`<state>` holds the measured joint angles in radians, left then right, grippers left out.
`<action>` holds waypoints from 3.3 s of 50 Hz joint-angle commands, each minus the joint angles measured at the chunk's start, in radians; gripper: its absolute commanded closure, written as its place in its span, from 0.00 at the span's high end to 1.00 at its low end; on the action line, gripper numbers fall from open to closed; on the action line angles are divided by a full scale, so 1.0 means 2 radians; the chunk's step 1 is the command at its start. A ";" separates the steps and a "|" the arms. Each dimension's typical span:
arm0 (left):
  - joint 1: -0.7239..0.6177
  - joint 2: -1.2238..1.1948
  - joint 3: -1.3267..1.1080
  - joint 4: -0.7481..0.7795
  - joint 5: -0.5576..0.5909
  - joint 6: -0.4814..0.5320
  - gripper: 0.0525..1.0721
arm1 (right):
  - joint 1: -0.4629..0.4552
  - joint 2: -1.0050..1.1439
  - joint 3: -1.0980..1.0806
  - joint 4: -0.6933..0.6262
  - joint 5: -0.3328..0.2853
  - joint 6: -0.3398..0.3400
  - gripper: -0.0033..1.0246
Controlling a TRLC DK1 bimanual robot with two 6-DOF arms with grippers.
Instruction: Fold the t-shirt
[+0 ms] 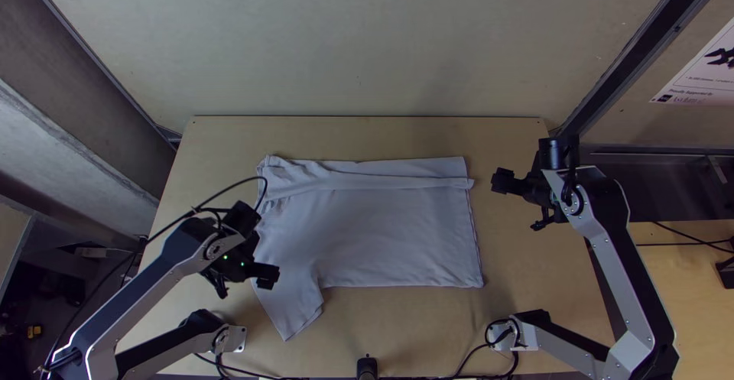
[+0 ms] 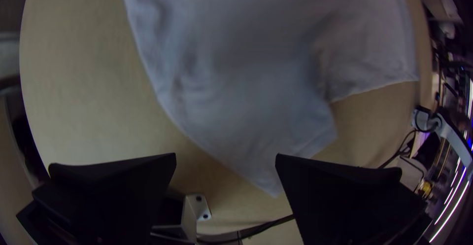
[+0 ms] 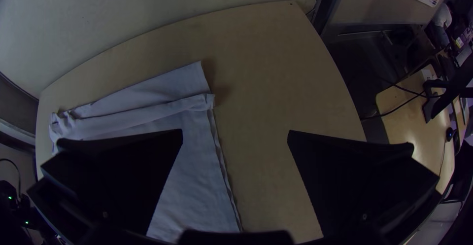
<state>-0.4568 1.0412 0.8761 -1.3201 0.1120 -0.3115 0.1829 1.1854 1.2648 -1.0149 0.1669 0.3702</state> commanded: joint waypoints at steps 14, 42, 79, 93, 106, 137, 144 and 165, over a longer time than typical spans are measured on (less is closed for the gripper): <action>-0.058 0.035 -0.089 0.059 -0.005 -0.076 0.95 | 0.000 0.005 -0.028 -0.006 -0.030 0.024 0.95; -0.089 0.101 -0.130 0.122 -0.005 -0.045 0.61 | -0.008 0.019 -0.073 0.007 -0.038 0.024 0.95; -0.087 0.073 -0.132 0.175 0.021 -0.017 0.03 | 0.044 0.035 -0.221 -0.048 -0.133 0.010 0.95; -0.083 0.068 -0.133 0.177 0.020 -0.017 0.03 | 0.071 0.071 -0.260 -0.060 -0.133 0.010 0.84; -0.082 0.066 -0.134 0.177 0.018 -0.017 0.03 | 0.071 0.101 -0.277 -0.065 -0.133 0.001 0.81; -0.059 0.066 -0.132 0.189 0.017 -0.008 0.03 | 0.100 0.112 -0.285 -0.042 -0.142 -0.008 0.04; -0.041 0.059 -0.127 0.194 0.016 -0.006 0.03 | 0.106 0.102 -0.283 -0.042 -0.142 -0.009 0.02; 0.057 0.012 -0.068 0.163 0.016 0.064 0.03 | 0.058 0.047 -0.232 -0.050 -0.139 -0.019 0.02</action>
<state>-0.3771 1.0855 0.6991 -0.9665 0.1459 -0.2287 0.3244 1.2980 0.7731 -1.1015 -0.1204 0.3534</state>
